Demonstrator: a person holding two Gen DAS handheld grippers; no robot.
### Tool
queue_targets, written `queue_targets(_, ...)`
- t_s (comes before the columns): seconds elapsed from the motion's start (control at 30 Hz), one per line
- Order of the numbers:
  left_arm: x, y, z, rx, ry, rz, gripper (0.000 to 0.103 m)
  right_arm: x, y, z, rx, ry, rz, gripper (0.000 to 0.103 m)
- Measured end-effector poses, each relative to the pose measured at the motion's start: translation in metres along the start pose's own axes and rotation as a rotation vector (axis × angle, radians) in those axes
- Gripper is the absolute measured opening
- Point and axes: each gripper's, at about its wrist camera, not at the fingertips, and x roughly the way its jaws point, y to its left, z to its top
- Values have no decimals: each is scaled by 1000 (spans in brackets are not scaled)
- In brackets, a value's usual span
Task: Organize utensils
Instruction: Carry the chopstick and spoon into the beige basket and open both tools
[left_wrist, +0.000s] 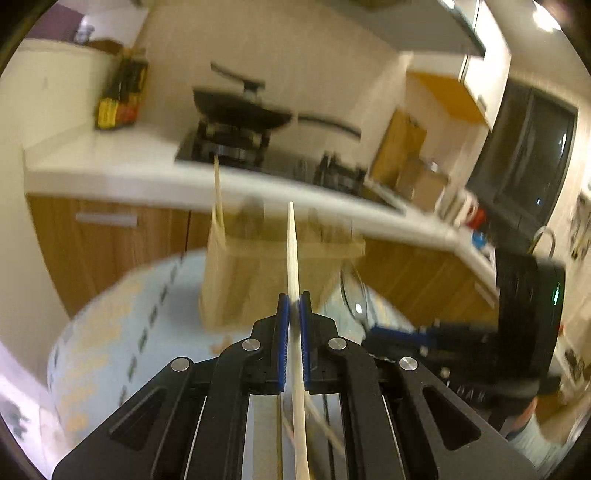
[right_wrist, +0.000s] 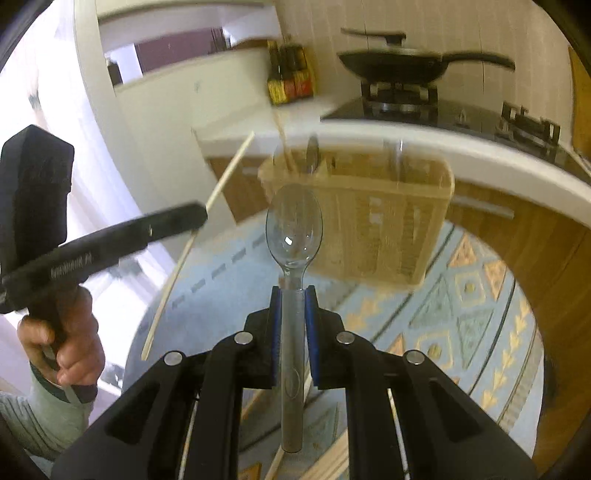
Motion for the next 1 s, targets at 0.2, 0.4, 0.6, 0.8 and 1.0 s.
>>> queue_targets(0.2, 6, -3, 58, 18, -155, -23, 4, -17, -8, 48, 8, -171, -24, 10)
queue_targets(0.4, 31, 1, 94, 39, -298, -4, 4, -24, -38, 97, 25, -346, -160, 10)
queue_targets(0.6, 60, 19, 102, 2, -391, 1, 4, 2, -73, 113, 73, -399, -212, 10)
queue_targets(0.8, 89, 30, 95, 14, -412, 74, 4, 39, -93, 110, 97, -400, -269, 10)
queue_targets(1.0, 103, 33, 82, 43, -405, 101, 4, 49, -105, 95, 119, -399, -283, 10)
